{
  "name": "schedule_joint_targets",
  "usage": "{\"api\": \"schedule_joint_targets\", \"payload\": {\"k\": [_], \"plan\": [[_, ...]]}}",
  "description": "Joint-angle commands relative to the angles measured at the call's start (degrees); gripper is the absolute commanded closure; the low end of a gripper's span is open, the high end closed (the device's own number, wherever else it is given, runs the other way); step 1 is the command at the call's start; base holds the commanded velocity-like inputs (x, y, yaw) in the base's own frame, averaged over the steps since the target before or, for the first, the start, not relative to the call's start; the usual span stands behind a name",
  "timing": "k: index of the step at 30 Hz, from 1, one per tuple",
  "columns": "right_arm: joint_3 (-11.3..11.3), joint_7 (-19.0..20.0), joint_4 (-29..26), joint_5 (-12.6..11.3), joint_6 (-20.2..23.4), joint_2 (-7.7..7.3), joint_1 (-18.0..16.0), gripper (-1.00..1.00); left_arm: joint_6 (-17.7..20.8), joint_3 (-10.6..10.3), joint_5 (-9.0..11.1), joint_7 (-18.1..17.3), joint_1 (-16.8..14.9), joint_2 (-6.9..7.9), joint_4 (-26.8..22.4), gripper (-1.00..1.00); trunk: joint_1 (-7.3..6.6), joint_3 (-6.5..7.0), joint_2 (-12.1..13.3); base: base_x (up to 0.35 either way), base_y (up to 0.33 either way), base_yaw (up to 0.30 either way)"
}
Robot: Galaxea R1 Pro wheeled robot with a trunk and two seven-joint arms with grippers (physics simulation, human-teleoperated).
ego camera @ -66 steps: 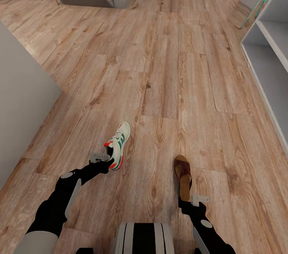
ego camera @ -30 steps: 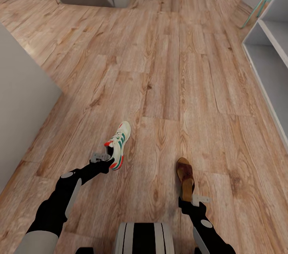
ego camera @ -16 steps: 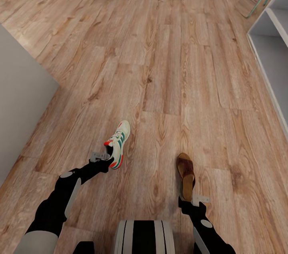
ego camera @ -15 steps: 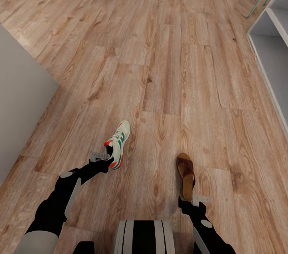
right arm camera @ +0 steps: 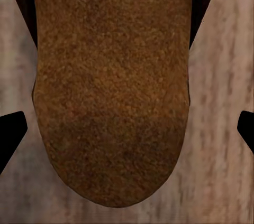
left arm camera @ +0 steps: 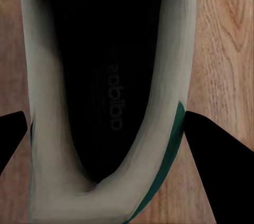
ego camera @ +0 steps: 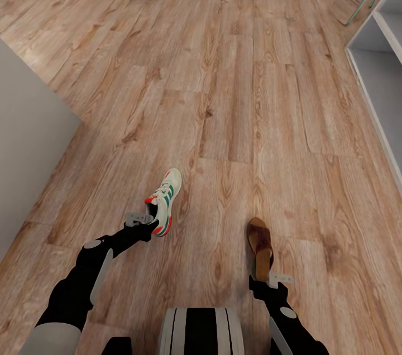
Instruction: Pick up the two gym shoes and the two sandals from the corridor floor and place them onto the hallstand (shoe rack) in the corridor, making sure they are on the rack and not on the floor. Arrange them so the two gym shoes are next to each other and the two sandals are next to each other.
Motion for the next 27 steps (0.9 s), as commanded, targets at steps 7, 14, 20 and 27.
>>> {"api": "schedule_joint_targets", "payload": {"k": [7,14,20,27], "plan": [[0.1,-0.2,0.0,-0.6,-0.3,0.0,0.0,-1.0,0.5,0.1,0.1,-0.3,-0.1,-0.06,-0.1,1.0,0.0,-0.03,0.0,0.024,0.0,0.0],[0.0,-0.2,0.0,-0.6,-0.3,-0.05,0.0,1.0,0.5,0.1,0.1,-0.3,-0.1,-0.07,-0.1,1.0,0.0,-0.03,0.0,0.001,0.0,0.0],[0.0,-0.2,0.0,-0.6,-0.3,-0.08,0.0,1.0,0.5,0.1,0.1,-0.3,-0.1,-0.04,-0.1,1.0,0.0,-0.03,0.0,0.0,0.0,0.0],[0.0,-0.2,0.0,-0.6,-0.3,-0.08,0.0,1.0,0.5,0.1,0.1,-0.3,-0.1,0.01,-0.1,1.0,0.0,-0.03,0.0,0.0,0.0,0.0]]}}
